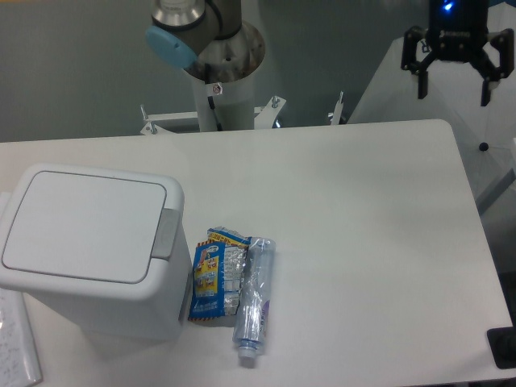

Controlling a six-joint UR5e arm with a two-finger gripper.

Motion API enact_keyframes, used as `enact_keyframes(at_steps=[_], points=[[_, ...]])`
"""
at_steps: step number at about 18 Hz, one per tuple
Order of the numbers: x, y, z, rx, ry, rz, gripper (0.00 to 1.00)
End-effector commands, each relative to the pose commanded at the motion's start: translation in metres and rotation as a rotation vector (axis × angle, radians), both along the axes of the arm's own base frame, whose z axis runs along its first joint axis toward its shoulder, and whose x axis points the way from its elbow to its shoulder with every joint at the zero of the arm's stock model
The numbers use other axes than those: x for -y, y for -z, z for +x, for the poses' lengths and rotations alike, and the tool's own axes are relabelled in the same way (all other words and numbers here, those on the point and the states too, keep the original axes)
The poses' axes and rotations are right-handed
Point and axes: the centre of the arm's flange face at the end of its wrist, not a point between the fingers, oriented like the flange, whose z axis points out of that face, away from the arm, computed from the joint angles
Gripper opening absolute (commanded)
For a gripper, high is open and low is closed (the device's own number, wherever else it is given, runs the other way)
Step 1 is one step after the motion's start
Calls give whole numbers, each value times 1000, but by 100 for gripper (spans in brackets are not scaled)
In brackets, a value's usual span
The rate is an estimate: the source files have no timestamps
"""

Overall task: Open the trash can
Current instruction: 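Move the open gripper from its raised position toward the white trash can lid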

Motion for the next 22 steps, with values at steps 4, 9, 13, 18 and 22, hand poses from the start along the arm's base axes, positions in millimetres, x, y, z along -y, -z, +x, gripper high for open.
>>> enact_keyframes(at_steps=[4, 9, 13, 18, 22], points=[[-27, 1, 14, 115, -193, 86, 100], [-76, 1, 45, 237, -357, 174, 100], [-119, 15, 72, 315, -370, 181, 100], [-164, 6, 93, 469, -535, 401, 100], [-191, 8, 114, 550, -511, 457, 100]])
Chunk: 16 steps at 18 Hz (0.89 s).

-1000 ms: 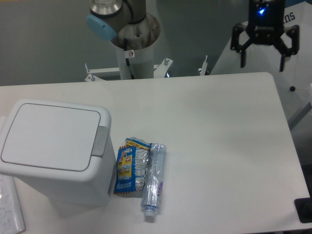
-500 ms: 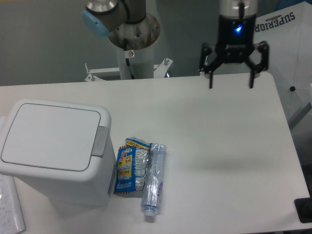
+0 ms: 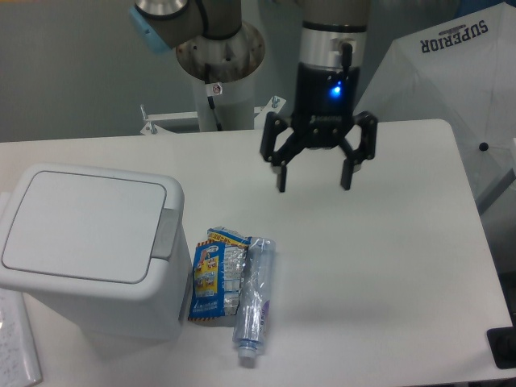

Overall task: Open the trash can
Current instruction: 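Move the open gripper from its raised position toward the white trash can lid, then lower the gripper onto the lid edge of the white trash can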

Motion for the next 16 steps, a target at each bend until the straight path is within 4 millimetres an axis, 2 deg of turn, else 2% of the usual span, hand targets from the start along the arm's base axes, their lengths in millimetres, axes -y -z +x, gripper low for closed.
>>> enact_keyframes(at_steps=[8, 12, 16], points=[[-34, 18, 31, 24, 77, -20, 100], [-40, 20, 37, 21, 96, -24, 100], [-51, 32, 39, 33, 117, -37, 100]])
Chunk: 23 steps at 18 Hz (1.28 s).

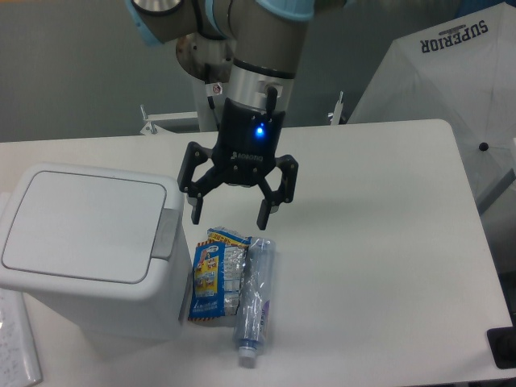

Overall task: Open the trash can
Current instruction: 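Lower the gripper onto the lid edge of the white trash can, then push the lid edge with the gripper to flip the lid open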

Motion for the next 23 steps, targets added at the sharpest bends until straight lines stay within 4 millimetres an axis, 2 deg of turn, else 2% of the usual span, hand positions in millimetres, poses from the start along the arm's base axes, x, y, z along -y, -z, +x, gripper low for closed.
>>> enact_keyframes(at_steps=[5, 15, 23], points=[[-10, 7, 6, 6, 18, -9, 100], [-14, 17, 16, 21, 32, -22, 100], [-15, 21, 15, 26, 32, -26, 100]])
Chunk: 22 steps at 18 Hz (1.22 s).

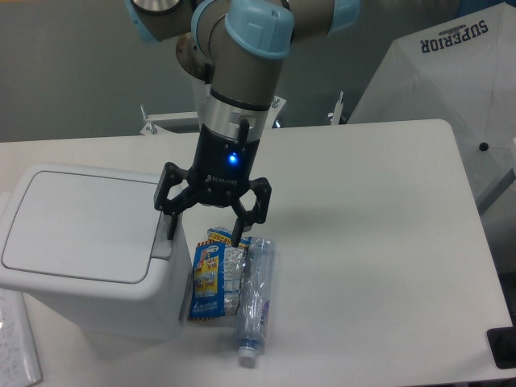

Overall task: Open the trash can
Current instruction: 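Push the lid edge with the gripper to flip the lid open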

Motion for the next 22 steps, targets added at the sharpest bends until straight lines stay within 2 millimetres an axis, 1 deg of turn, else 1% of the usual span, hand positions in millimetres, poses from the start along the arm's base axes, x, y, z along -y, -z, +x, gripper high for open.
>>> enact_keyframes(at_steps=[7, 10, 17, 19, 21, 22], points=[[1, 5, 2, 7, 3, -5, 100], [1, 11, 3, 15, 3, -13, 100], [1, 10, 3, 15, 3, -13, 100], [0, -5, 2, -8, 4, 10, 100], [-1, -27, -1, -48, 4, 44, 100], [0, -36, -8, -61, -5, 55, 100]])
